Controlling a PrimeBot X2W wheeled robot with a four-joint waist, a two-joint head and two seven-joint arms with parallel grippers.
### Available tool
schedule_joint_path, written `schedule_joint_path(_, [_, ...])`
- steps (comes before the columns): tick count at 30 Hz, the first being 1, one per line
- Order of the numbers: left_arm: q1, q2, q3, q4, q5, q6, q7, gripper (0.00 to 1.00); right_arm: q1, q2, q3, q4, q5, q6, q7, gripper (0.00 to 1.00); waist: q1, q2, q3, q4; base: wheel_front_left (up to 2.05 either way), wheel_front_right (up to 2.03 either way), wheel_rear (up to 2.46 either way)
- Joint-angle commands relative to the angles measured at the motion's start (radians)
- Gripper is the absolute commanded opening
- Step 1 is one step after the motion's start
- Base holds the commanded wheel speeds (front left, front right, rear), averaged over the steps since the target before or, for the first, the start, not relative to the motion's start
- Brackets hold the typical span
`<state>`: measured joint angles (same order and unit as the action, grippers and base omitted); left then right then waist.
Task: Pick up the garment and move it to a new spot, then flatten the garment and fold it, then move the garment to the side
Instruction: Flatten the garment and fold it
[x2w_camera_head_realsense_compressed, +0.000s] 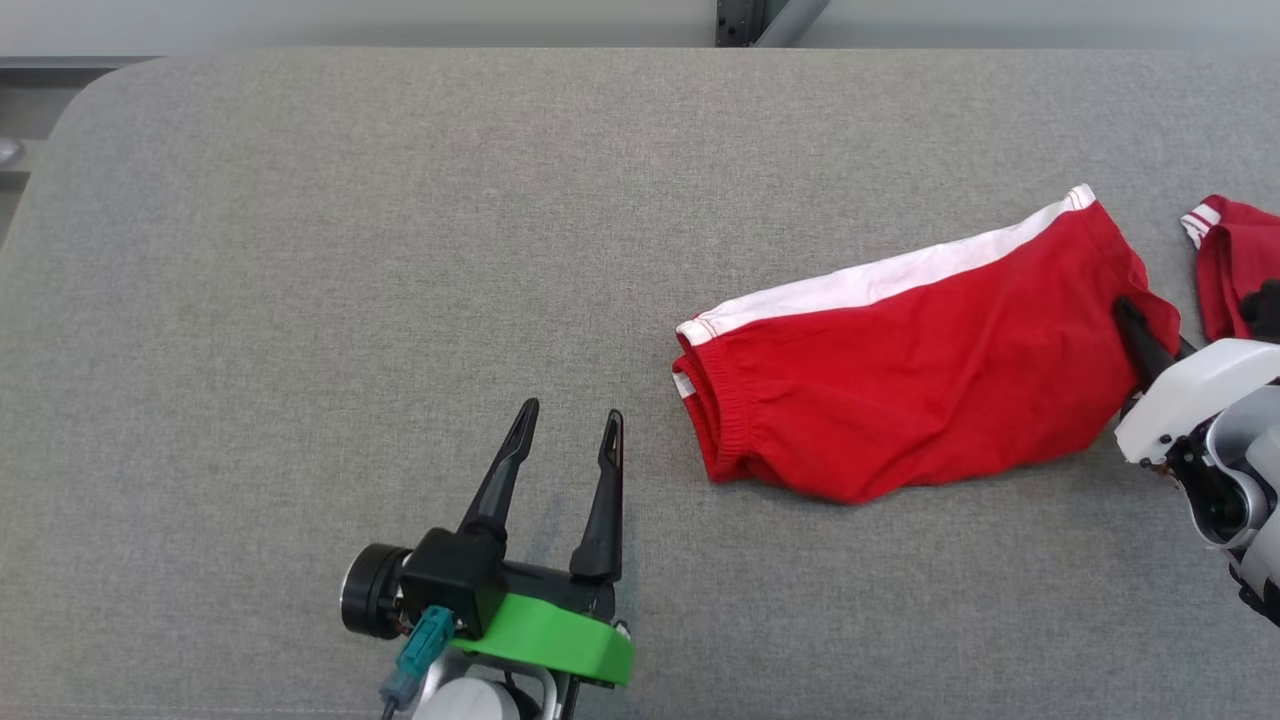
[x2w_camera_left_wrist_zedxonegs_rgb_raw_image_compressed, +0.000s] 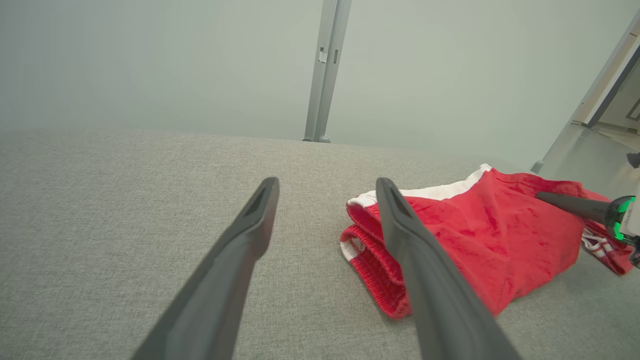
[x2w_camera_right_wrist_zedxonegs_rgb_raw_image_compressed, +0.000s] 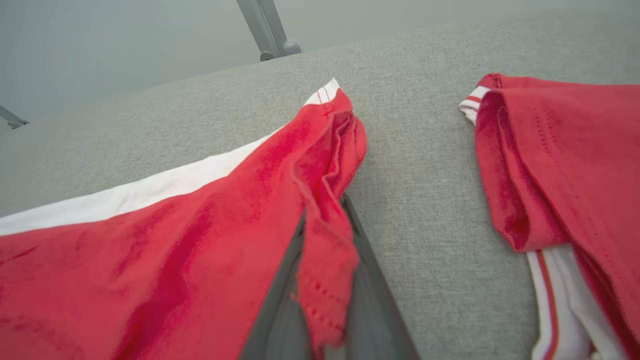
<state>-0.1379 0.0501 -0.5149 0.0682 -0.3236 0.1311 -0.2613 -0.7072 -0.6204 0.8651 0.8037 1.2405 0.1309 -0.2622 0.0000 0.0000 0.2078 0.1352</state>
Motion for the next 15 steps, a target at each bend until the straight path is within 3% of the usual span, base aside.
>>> schedule_joint_path(1, [0.014, 0.001, 0.001, 0.002, -0.007, -0.001, -0.003, 1.0, 0.012, 0.001, -0.011, -0.022, -0.024, -0.001, -0.004, 0.0, 0.0, 0.0, -0.01, 0.004, 0.0, 0.0, 0.0])
schedule_joint_path(8, [0.026, 0.001, 0.003, 0.004, -0.023, 0.004, -0.003, 1.0, 0.017, 0.012, -0.034, -0.151, -0.136, -0.001, -0.004, 0.0, 0.0, 0.0, -0.033, 0.013, 0.0, 0.0, 0.0])
schedule_joint_path(15, [0.034, 0.001, -0.002, 0.006, -0.03, 0.004, -0.003, 1.0, 0.024, 0.051, 0.009, -0.29, -0.22, -0.001, 0.005, 0.0, 0.0, 0.0, -0.049, 0.029, 0.0, 0.0, 0.0])
